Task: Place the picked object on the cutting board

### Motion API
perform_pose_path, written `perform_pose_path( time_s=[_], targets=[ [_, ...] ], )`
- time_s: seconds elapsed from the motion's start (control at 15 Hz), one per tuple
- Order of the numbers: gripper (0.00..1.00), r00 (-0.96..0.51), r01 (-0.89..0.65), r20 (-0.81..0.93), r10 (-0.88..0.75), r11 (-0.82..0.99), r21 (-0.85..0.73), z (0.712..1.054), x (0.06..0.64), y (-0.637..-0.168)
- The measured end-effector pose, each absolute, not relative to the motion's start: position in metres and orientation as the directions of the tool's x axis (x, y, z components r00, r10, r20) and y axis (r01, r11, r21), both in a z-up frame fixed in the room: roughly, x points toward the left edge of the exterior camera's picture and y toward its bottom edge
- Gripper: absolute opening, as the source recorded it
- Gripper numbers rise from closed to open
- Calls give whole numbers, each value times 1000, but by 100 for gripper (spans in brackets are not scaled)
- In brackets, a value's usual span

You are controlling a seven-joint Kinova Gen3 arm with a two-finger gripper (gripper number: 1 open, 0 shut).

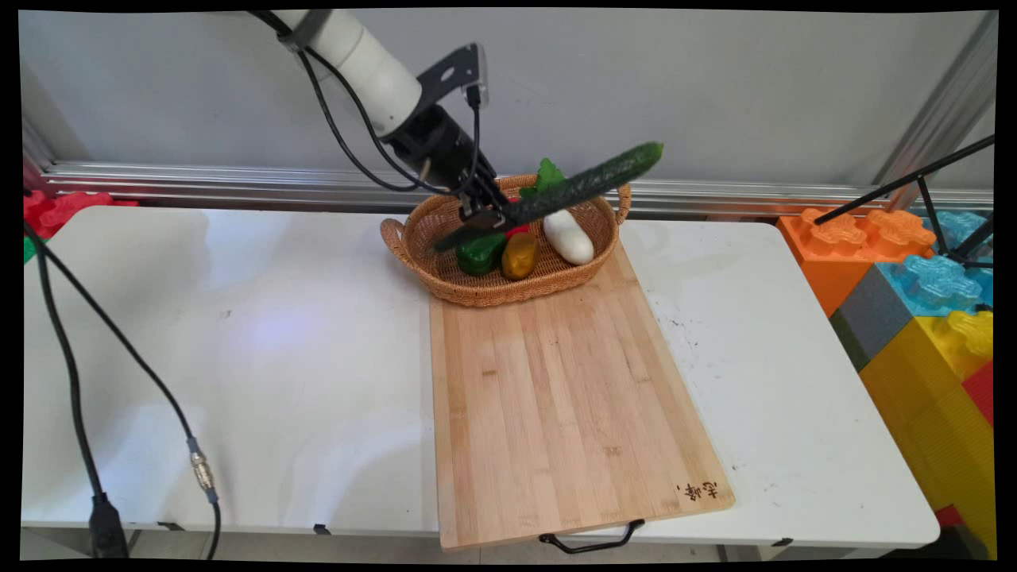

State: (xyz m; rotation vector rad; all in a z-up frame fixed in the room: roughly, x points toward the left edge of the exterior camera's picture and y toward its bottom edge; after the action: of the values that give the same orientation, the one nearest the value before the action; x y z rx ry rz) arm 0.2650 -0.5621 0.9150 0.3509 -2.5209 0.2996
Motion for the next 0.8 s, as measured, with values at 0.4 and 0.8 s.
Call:
perform_pose_path(
  time_s=[0.4,0.8],
  targets=[
    [0,-762,-341,614,-205,934,-112,932,237,-536],
    [0,-755,-370,598,-268,927,-51,927,200,-501]
  ],
)
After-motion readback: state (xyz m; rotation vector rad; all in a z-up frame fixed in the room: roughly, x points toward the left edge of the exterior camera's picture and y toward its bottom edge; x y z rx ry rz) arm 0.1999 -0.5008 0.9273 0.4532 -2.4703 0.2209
